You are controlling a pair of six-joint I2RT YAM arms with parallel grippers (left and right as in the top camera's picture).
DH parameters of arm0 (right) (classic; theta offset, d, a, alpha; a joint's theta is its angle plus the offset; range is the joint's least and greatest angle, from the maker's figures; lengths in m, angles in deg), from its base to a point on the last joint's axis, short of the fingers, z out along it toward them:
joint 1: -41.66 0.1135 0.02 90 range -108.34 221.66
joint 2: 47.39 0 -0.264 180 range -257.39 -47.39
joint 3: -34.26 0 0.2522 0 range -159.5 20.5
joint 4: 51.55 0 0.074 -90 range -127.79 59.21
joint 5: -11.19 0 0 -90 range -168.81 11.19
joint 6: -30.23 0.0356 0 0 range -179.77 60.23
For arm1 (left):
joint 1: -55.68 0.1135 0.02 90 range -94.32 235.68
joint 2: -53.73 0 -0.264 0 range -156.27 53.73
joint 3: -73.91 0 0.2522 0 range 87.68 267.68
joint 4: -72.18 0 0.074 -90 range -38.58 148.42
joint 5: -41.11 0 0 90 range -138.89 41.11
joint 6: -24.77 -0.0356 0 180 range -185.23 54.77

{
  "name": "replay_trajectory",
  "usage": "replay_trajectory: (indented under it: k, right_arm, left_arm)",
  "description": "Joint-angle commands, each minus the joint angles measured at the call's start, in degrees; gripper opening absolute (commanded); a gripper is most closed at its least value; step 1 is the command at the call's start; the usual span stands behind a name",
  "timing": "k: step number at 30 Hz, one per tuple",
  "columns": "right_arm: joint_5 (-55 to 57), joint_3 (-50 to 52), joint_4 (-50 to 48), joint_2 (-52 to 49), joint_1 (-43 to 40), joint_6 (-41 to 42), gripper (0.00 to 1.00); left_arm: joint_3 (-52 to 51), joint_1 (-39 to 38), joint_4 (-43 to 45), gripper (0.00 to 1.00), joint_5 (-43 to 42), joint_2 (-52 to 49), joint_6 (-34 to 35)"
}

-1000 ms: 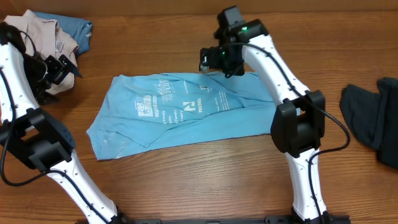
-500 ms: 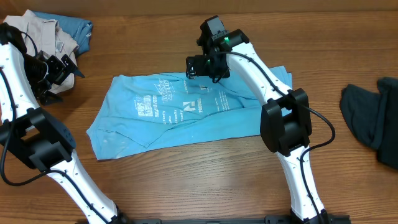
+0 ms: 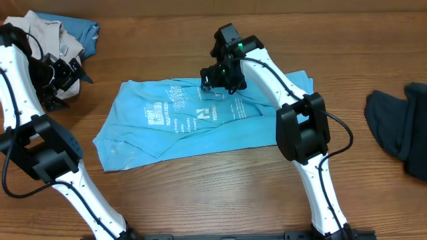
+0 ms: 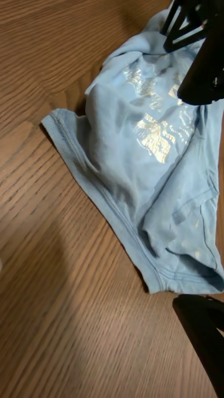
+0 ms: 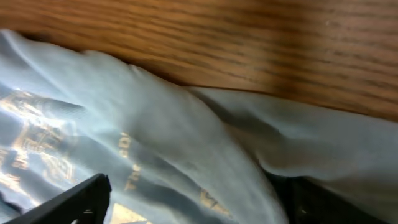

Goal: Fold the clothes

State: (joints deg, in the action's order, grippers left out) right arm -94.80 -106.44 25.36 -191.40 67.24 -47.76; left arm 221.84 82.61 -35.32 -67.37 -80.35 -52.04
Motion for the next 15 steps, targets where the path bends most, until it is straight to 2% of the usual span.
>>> replay_trajectory:
  k: [1, 5, 8, 13, 14, 15]
  right_arm:
    - [-1.6, 0.1, 0.2, -0.7, -0.2, -0.3, 0.86]
    - [-3.4, -0.2, 0.2, -0.7, -0.2, -0.3, 0.74]
    - [-3.4, -1.4, 0.2, -0.5, -0.2, 0.0, 0.59]
    - [-4.4, -3.9, 0.2, 0.5, -0.2, 0.0, 0.53]
    - [-5.6, -4.0, 0.2, 0.5, -0.2, 0.0, 0.39]
    - [-6.2, -4.0, 0.4, 0.5, -0.2, 0.0, 0.34]
  left_arm:
    - [-0.3, -0.7, -0.3, 1.0, -0.8, -0.4, -1.5]
    - [-0.3, -0.7, -0.3, 1.0, -0.6, -0.4, -1.5]
    - [-0.3, -0.7, -0.3, 1.0, -0.6, -0.4, -1.7]
    - [-0.3, -0.7, -0.3, 1.0, -0.6, -0.4, -1.7]
    - [-0.3, -0.7, -0.3, 1.0, -0.6, -0.4, -1.7]
    - [-0.3, -0.7, -0.3, 1.0, -0.6, -0.4, -1.7]
